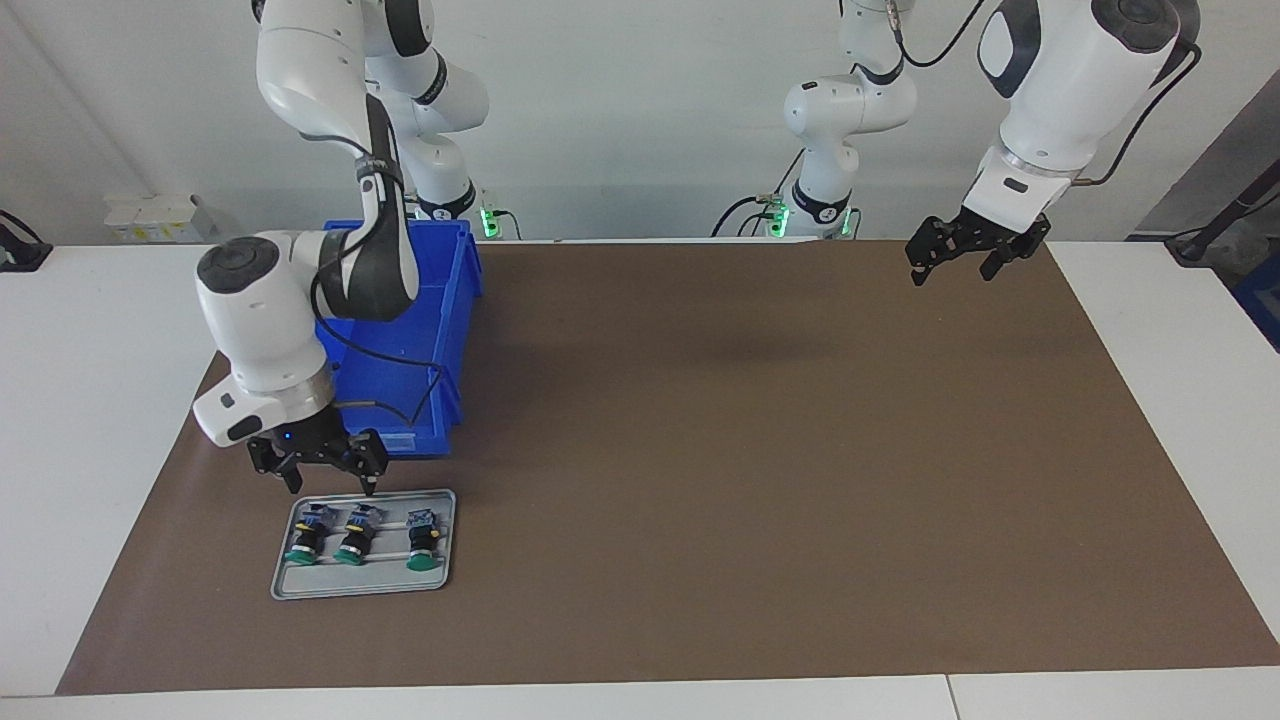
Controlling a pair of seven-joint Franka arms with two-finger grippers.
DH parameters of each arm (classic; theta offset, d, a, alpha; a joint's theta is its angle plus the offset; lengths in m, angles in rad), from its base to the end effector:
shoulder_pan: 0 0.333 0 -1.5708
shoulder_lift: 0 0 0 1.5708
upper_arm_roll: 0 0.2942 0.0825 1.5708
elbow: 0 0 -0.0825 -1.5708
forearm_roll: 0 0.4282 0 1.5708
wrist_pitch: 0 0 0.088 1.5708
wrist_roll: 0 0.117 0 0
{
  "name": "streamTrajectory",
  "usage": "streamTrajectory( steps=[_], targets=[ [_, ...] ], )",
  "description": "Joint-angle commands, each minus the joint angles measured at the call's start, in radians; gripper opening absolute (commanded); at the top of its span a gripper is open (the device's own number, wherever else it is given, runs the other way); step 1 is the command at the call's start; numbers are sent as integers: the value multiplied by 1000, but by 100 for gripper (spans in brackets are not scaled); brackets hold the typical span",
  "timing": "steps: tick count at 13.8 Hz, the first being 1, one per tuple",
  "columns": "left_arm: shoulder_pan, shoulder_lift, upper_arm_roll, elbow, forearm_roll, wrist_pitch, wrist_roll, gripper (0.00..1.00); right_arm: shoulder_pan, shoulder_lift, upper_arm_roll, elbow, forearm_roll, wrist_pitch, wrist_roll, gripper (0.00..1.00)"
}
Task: Place and press button with both arms
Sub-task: 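Reach the right gripper to the metal tray and grasp a green part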
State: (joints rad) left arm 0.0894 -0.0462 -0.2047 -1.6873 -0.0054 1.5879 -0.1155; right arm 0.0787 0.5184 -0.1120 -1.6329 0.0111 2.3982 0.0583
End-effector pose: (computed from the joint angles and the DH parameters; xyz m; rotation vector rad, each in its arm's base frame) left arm 0.5795 -0.0698 0.5608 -3.1303 -0.0014 0.0835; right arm 0.7346 -0.0158 0.2919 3.0734 -0.1188 0.3875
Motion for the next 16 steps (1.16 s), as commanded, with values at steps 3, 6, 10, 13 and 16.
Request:
streamTrajectory(
  steps=[3, 6, 10, 13, 16],
  targets=[
    [10, -18, -5, -18, 13, 1, 0, 100, -10, 38, 9, -27, 26, 47, 6, 100],
    [10, -18, -5, -18, 13, 1, 0, 100, -22, 31, 9, -57, 26, 53, -5, 100],
    [9, -18, -5, -18, 13, 1, 0, 100, -23, 34, 9, -68, 26, 70, -5, 76],
    [10, -18, -5, -18, 13, 1, 0, 100, -23, 34, 11, -68, 27, 67, -5, 0],
    [10, -18, -5, -18, 13, 1, 2, 100, -14, 32, 9, -16, 12, 11, -5, 0]
  ],
)
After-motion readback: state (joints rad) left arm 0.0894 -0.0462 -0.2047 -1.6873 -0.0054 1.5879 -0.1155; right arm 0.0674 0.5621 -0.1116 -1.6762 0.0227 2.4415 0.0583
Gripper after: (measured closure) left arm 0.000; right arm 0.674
